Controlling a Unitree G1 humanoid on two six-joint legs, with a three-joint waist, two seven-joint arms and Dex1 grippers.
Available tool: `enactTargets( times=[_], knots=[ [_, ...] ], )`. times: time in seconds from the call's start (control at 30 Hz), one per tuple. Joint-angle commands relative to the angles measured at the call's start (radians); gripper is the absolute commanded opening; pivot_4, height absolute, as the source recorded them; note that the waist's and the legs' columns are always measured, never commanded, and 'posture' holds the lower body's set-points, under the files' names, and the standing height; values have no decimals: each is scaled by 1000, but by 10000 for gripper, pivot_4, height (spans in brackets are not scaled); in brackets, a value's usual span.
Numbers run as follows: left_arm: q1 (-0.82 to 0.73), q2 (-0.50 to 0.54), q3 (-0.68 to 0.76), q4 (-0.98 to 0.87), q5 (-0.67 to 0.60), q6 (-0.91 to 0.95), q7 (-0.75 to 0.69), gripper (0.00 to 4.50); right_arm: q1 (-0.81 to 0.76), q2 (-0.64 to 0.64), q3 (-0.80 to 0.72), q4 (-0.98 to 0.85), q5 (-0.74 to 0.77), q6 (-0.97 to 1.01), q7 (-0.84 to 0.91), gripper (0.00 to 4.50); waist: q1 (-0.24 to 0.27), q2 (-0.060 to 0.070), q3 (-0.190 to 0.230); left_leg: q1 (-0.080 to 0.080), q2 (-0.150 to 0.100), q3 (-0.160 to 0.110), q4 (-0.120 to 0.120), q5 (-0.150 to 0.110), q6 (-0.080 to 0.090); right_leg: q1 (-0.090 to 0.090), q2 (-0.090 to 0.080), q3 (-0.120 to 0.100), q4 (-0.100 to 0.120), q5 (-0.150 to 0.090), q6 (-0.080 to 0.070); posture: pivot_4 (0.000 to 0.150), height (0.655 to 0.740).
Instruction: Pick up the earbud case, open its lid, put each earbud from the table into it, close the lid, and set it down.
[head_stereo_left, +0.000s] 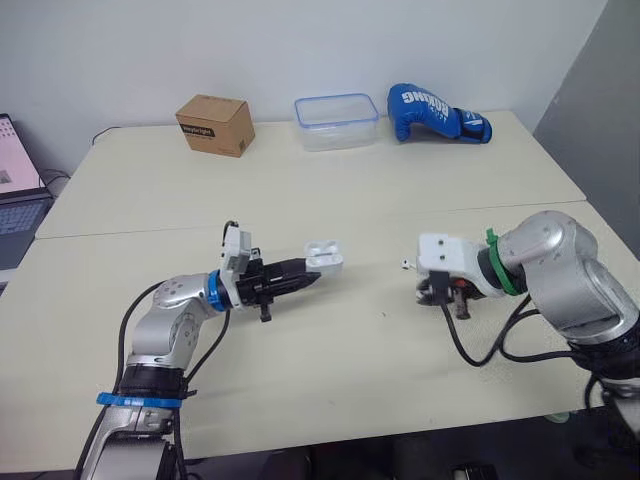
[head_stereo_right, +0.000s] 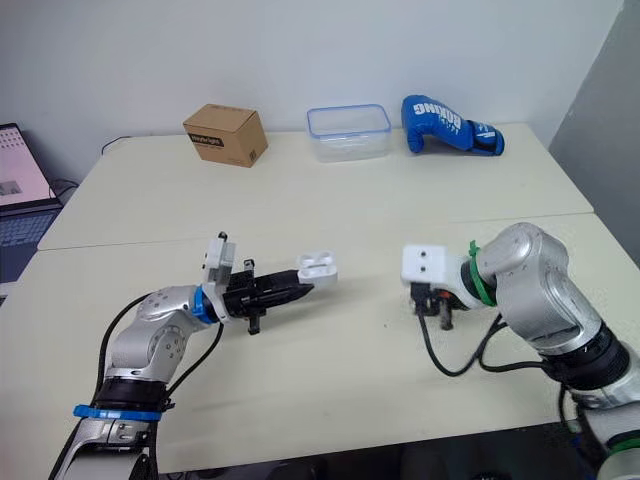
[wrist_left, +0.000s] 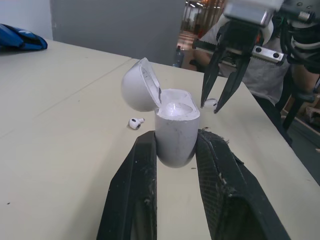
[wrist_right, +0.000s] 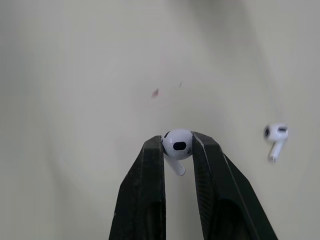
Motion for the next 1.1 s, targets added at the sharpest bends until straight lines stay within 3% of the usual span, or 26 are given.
enactTargets(
  times=[0.03,0.2,0.4,0.7,1.1],
  knots=[
    [-27,-2,27,24,-7,-39,-17,7501,20,144,-184,-66,119,139,-131,3925,0,0,0,0,0,0,0,0,0,0,0,0,0,0,0,1500,7307],
    [-39,-12,25,46,-2,-58,-15,7501,69,463,-419,-136,263,211,-339,3925,-1,0,0,0,0,-1,-1,0,0,-1,0,0,0,0,0,1500,7307],
    [-41,-14,23,29,-5,-52,-4,7501,104,665,-505,-180,371,221,-544,3925,-3,1,0,0,-1,-6,0,0,0,0,0,0,1,0,0,1500,7307],
    [-40,-10,23,13,-6,-49,9,7501,147,741,-458,-181,502,210,-717,3925,-6,1,0,1,0,-6,-1,0,0,-1,0,0,2,0,0,1500,7307],
    [-45,-36,21,26,15,-78,25,7501,172,773,-290,-104,501,1,-917,3925,-7,2,0,1,0,-6,-1,0,0,-1,0,0,2,0,0,1500,7307]
  ],
)
